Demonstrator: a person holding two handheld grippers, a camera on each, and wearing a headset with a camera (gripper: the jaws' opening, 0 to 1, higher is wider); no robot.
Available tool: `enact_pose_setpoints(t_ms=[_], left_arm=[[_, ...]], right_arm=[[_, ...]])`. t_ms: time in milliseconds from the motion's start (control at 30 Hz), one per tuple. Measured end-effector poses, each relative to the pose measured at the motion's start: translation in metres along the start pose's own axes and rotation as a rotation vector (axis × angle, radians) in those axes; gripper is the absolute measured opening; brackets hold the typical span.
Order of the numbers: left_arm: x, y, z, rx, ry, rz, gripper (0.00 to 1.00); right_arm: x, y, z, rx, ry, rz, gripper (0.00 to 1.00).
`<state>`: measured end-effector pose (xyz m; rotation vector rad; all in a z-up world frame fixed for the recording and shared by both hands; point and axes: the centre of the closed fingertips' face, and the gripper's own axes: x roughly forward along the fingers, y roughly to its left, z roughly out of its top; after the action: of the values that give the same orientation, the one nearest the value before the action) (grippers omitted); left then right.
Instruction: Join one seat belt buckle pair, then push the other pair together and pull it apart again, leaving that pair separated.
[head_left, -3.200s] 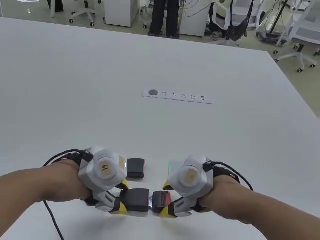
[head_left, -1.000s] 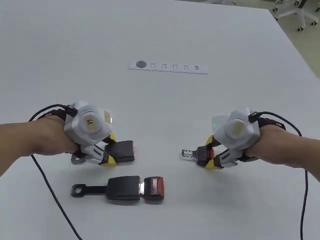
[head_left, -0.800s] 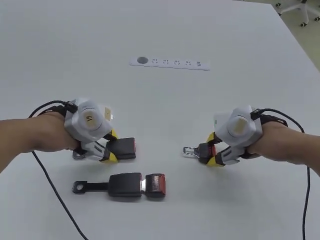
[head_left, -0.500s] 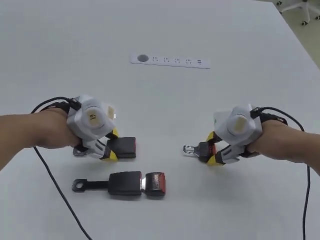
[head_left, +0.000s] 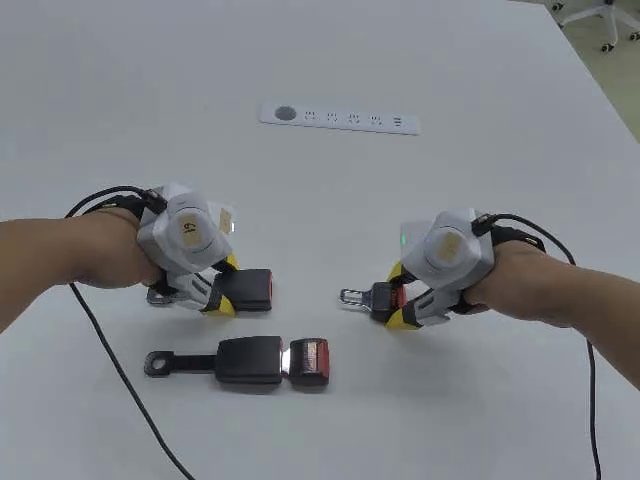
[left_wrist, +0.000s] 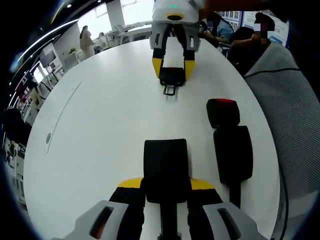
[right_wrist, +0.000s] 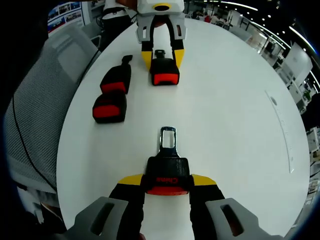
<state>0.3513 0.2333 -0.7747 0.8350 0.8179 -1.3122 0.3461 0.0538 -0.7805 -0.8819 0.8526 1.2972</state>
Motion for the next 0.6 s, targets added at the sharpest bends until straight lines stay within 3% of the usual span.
enact_pose_setpoints(t_ms=[200,367,500,600], left_arm=[[0.0,0.001,0.0,-0.004,0.004,0.005,0.33],[0.002,0.0,0.001,0.003,0.027,0.002,0.33],[0.003,-0.001,0.002,0.017,0.043,-0.007,0.33],[0.004,0.0,0.001,0.018,0.045,-0.012,0.33]], right_arm=[[0.007,0.006,0.029,-0.001,-0.028,-0.002,0.31],[0.022,0.0,0.043,-0.009,-0.049,-0.003,0.31],[0.023,0.0,0.057,-0.003,-0.044,-0.009,0.31],[0.027,-0.002,0.063,-0.031,-0.01,-0.023,0.31]])
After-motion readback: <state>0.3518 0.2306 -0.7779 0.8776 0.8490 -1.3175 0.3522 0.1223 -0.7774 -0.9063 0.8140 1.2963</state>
